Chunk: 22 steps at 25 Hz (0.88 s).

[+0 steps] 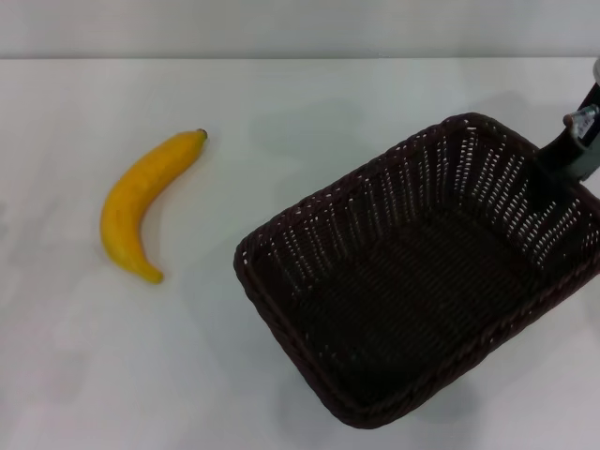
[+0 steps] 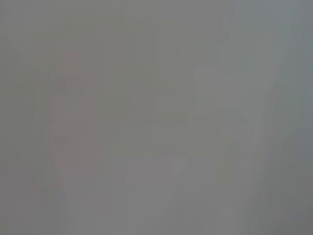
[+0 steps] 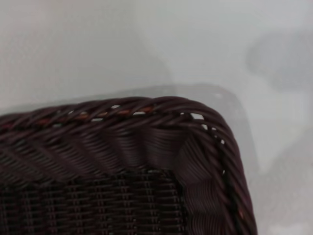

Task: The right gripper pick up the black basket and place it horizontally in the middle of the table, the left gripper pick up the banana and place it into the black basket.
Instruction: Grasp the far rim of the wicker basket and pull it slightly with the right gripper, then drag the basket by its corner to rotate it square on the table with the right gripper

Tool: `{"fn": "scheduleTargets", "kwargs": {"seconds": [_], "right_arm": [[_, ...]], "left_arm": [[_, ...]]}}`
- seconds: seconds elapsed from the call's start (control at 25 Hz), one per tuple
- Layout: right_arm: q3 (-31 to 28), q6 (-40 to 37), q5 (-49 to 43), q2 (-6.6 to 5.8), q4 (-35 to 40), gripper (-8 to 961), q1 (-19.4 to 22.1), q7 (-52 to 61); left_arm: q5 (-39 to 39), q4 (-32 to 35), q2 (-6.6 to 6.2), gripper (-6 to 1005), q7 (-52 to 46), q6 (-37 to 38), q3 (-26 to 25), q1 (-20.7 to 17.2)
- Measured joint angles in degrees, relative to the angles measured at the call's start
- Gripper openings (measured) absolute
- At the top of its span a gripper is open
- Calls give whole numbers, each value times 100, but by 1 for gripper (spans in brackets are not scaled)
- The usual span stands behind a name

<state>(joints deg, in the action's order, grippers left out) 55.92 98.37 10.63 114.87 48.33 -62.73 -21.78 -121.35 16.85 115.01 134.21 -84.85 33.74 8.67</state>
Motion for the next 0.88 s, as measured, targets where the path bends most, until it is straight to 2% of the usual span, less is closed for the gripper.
{"fn": "scheduleTargets", "kwargs": {"seconds": [0.32, 0.52, 0.64, 0.76, 0.8, 0.88], "right_arm": [[-14, 113, 192, 50, 284, 210, 125, 1202], [-340, 190, 942, 45, 1039, 200, 677, 2304], [-85, 252, 1114, 51, 1396, 194, 979, 2783], [131, 269, 1218, 56, 1500, 188, 1057, 2954], [431, 268, 1331, 63, 1564, 186, 1094, 3109], [611, 246, 1366, 75, 1609, 179, 1131, 3195]], "left_arm": [[-13, 4, -15, 862, 424, 4, -548, -24], [-14, 4, -28, 863, 744, 123, -620, 13], [-15, 95, -49, 863, 793, 238, -627, 20], [-16, 225, -49, 863, 794, 293, -631, 23], [-17, 259, -47, 863, 794, 306, -631, 35], [-17, 270, -47, 863, 794, 326, -631, 70]]}}
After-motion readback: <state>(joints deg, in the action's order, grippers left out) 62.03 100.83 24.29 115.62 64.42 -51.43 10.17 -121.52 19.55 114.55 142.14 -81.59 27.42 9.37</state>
